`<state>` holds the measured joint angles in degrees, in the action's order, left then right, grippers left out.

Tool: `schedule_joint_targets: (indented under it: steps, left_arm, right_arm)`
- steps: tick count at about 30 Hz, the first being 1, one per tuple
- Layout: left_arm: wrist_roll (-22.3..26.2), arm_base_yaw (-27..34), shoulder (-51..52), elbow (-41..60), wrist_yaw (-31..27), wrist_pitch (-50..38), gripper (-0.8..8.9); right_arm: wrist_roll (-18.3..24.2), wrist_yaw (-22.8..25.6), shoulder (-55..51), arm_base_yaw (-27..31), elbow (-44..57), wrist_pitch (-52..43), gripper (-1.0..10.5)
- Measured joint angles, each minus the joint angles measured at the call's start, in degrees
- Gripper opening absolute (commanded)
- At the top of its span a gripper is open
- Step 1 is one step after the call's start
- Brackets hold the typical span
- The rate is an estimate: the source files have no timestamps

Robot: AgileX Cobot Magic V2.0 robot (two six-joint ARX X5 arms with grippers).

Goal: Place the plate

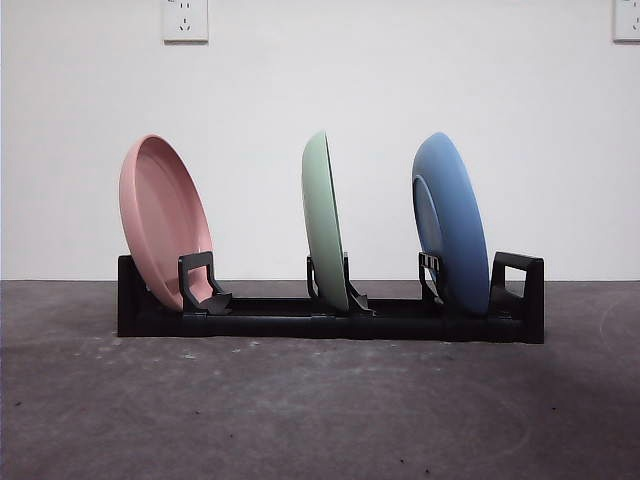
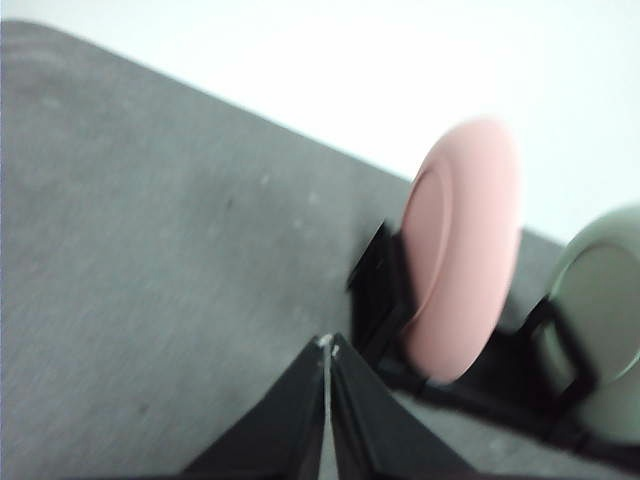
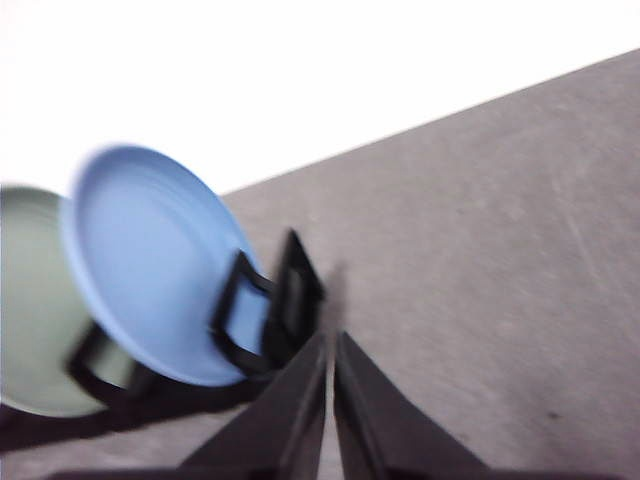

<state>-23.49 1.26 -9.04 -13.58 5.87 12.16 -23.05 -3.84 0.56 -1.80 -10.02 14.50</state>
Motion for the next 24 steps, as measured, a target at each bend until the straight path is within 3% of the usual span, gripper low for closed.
schedule_joint_targets:
  steps: [5,12,18,24]
  left_arm:
    - [-1.0,-1.2,-9.3,-10.2,1.2,2.8,0.09]
    - [2.0,-3.7,-21.3,-25.4,6.3,9.3,0.09]
    - [6.3,-7.5,-28.2,-36.5,11.1,16.7,0.09]
    - [9.7,-11.9,-33.5,-44.6,17.7,23.1,0.09]
  right_arm:
    - [-3.5,-3.9,3.5,0.0,-7.7,5.6,0.1]
    - [-4.0,-12.0,11.5,0.0,-20.7,11.6,0.1]
    - [-2.5,-21.7,21.3,0.0,-31.6,15.7,0.1]
    - [2.4,-33.0,32.6,-0.2,-40.8,22.4,0.1]
